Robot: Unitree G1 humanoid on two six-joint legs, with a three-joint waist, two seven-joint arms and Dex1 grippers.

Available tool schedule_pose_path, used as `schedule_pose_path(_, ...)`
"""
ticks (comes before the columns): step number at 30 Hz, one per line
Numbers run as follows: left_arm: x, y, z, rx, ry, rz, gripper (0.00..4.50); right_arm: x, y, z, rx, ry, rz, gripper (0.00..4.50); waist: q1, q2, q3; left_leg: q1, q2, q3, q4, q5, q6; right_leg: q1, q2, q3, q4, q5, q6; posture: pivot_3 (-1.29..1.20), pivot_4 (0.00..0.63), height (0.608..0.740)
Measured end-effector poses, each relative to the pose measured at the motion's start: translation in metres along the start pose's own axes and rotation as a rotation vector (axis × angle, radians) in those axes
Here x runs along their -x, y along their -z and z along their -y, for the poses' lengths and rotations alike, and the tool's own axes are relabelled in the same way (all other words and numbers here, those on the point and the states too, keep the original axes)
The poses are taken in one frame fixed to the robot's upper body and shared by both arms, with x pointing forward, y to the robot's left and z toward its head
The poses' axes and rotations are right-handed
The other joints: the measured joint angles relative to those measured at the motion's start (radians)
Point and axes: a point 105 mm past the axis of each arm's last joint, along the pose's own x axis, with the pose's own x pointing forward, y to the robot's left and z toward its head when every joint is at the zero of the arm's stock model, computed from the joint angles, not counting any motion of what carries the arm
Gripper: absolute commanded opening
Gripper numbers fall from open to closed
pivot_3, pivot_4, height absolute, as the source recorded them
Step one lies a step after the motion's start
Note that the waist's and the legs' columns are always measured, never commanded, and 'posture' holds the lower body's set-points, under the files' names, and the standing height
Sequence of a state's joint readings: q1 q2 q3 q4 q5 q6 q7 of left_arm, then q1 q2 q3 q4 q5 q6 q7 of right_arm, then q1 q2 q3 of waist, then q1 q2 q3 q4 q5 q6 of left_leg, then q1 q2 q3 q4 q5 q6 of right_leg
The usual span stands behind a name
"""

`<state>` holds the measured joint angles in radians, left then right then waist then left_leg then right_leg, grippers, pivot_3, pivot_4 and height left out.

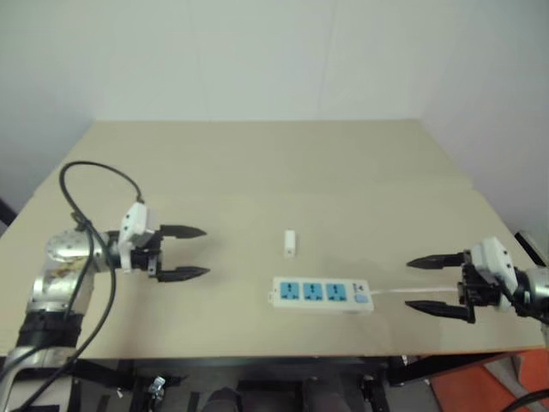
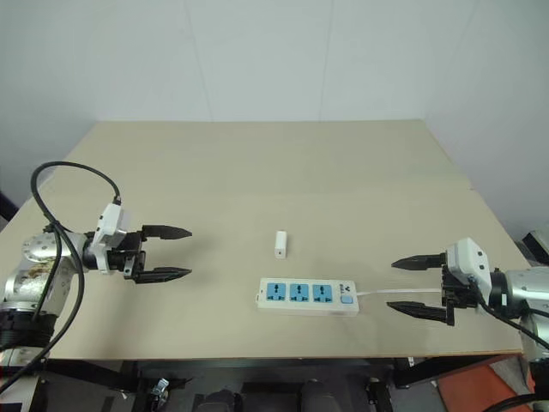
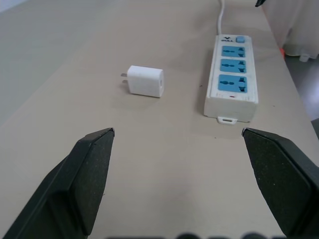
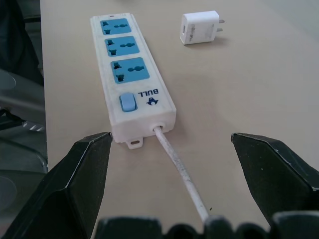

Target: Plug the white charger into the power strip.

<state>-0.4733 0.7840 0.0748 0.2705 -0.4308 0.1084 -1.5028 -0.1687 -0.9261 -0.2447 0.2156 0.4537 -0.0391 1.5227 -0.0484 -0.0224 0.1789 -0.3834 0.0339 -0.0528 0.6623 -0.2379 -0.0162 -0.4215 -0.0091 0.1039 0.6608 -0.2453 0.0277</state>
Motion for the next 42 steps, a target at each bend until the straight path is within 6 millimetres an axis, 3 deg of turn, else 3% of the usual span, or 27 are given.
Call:
schedule_pose_path(6,0.001,-0.004,-0.008,-0.021,-0.002,-0.006,4.48,0.000,0.000,0.000,0.002,-0.001,0.001,4.50,0.001,0.000,0.000,0.000,0.000,0.000,0.000,0.000,0.000,0.000,0.000,0.000,0.000,0.000,0.000,0.00,0.150,0.740)
schedule_pose_path(20,-0.006,0.000,-0.004,0.014,0.026,0.008,4.48,-0.004,-0.002,-0.005,0.010,-0.027,0.001,4.50,0.002,0.000,0.000,0.000,0.000,0.000,0.000,0.000,0.000,0.000,0.000,0.000,0.001,0.000,0.000,0.00,0.150,0.740)
schedule_pose_path(35,-0.031,-0.004,0.011,0.025,0.114,0.053,4.48,-0.069,0.003,-0.015,-0.051,-0.177,0.149,4.50,0.002,0.000,0.000,0.000,0.000,0.000,0.001,0.000,0.000,0.000,0.000,0.000,0.002,0.000,0.000,0.00,0.150,0.740)
schedule_pose_path(42,-0.034,-0.004,0.013,0.021,0.129,0.053,4.48,-0.084,0.009,-0.017,-0.060,-0.190,0.169,4.50,0.000,0.000,0.000,0.001,0.000,0.000,0.001,0.000,0.000,0.000,0.000,0.000,0.002,0.000,0.000,0.00,0.150,0.740)
